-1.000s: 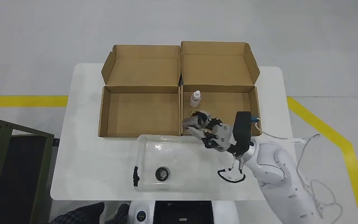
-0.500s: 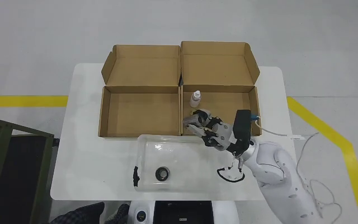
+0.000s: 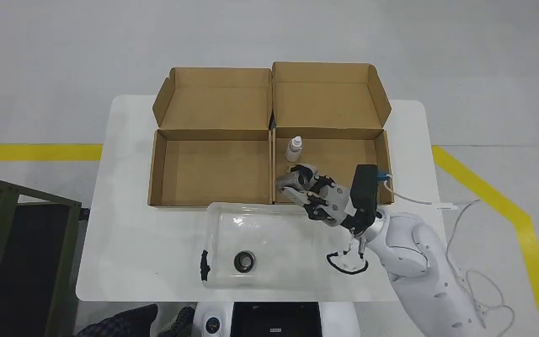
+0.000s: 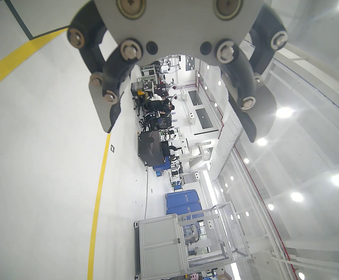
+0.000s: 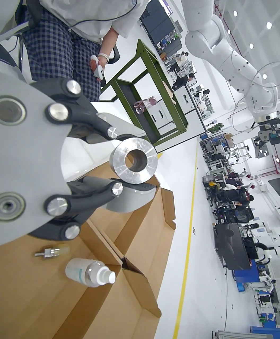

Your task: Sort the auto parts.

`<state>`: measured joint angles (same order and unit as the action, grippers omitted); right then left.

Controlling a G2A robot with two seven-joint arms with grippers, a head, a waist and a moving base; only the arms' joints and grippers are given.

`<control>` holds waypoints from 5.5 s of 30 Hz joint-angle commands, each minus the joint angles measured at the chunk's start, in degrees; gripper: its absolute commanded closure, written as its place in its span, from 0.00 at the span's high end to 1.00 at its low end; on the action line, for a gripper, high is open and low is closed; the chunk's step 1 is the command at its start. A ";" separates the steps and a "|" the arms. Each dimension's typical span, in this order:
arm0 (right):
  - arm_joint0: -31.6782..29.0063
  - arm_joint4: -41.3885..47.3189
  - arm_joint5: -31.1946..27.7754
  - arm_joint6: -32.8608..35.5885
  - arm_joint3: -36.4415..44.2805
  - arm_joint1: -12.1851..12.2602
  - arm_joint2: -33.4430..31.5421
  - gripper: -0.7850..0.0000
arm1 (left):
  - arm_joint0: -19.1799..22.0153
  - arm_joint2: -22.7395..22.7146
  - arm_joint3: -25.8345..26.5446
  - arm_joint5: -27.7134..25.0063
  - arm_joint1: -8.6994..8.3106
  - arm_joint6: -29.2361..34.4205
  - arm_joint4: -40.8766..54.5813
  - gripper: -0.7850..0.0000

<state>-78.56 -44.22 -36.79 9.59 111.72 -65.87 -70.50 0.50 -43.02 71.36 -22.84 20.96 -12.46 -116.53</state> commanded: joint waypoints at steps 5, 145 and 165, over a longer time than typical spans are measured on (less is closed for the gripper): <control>3.95 -2.81 2.56 2.25 -2.10 -0.56 3.48 0.00 | 0.00 0.00 0.00 0.00 0.00 0.00 0.00 1.00; -7.48 -49.04 -10.83 17.06 7.71 -3.87 9.76 0.56 | 0.00 0.00 0.00 0.00 0.00 0.00 0.00 1.00; 2.57 -44.90 -13.14 20.08 -2.98 -4.83 18.49 0.56 | 0.00 0.00 0.00 0.00 0.00 0.00 0.00 1.00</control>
<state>-76.73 -89.65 -50.03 29.54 109.41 -70.56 -52.64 0.50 -43.02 71.36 -22.84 20.96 -12.46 -116.53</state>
